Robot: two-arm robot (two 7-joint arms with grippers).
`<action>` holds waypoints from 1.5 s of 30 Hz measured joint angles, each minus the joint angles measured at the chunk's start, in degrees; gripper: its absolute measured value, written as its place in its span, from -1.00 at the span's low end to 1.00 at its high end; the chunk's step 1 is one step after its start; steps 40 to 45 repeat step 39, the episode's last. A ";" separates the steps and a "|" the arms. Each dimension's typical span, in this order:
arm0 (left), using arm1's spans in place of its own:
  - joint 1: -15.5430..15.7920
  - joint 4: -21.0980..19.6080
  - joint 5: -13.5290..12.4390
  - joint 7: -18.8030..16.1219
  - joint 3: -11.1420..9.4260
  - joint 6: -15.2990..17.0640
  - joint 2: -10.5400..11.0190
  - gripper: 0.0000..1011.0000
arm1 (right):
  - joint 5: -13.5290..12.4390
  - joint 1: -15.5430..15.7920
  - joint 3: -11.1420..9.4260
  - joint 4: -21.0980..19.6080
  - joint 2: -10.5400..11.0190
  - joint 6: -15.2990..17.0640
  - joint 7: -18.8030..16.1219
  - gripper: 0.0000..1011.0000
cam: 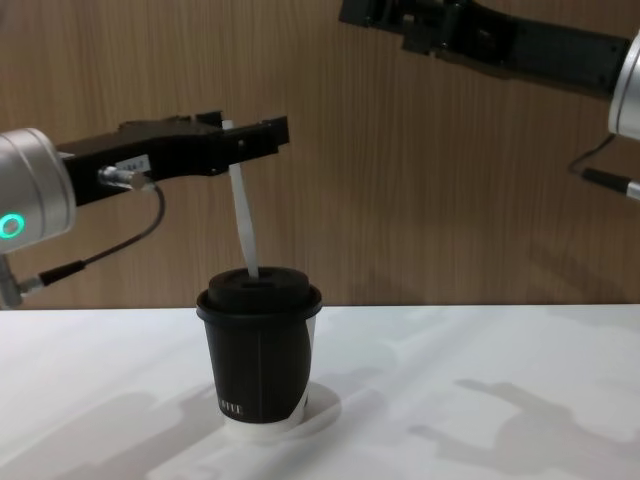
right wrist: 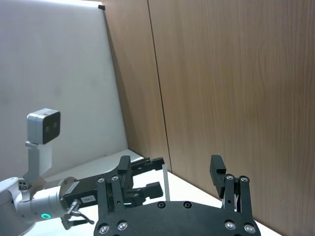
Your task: Pick up the straw with one hand, pass it to the other hand, and insert it into the cup.
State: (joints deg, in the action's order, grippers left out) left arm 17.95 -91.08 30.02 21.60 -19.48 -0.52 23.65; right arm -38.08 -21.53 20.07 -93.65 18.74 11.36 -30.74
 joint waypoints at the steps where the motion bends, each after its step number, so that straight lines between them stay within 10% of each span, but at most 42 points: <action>1: -0.51 -0.58 0.00 -0.12 0.24 0.02 0.20 0.68 | 0.07 0.05 0.02 -0.11 0.07 0.00 0.08 0.98; 7: -3.99 -4.37 -0.13 -1.54 2.02 0.24 1.55 0.98 | 0.68 1.10 0.21 -2.23 1.18 0.32 0.93 0.98; 19: -9.85 -10.05 -0.35 -3.13 4.39 1.25 3.44 0.98 | 0.90 4.95 -0.04 -7.17 4.05 2.07 2.99 0.98; 45: -13.21 -12.58 -2.32 -5.03 3.01 3.02 1.98 0.98 | -0.03 10.92 -0.93 -12.39 8.03 4.36 5.38 0.98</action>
